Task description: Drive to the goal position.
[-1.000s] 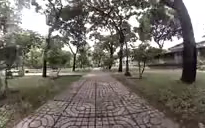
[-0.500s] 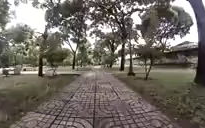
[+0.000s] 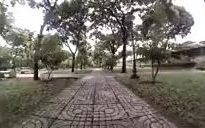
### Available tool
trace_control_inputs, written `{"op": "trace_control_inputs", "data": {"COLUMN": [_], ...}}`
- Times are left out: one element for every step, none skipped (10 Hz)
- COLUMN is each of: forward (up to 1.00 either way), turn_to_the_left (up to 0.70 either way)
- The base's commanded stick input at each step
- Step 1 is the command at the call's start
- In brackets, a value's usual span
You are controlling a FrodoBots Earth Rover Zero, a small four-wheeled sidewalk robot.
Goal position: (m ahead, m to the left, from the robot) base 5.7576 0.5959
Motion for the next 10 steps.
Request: {"op": "trace_control_inputs", "data": {"forward": [1.00,1.00,1.00,1.00,1.00,1.00,1.00,1.00,1.00,1.00], "turn_to_the_left": [0.00,0.00,0.00,0.00,0.00,0.00,0.00,0.00,0.00,0.00]}}
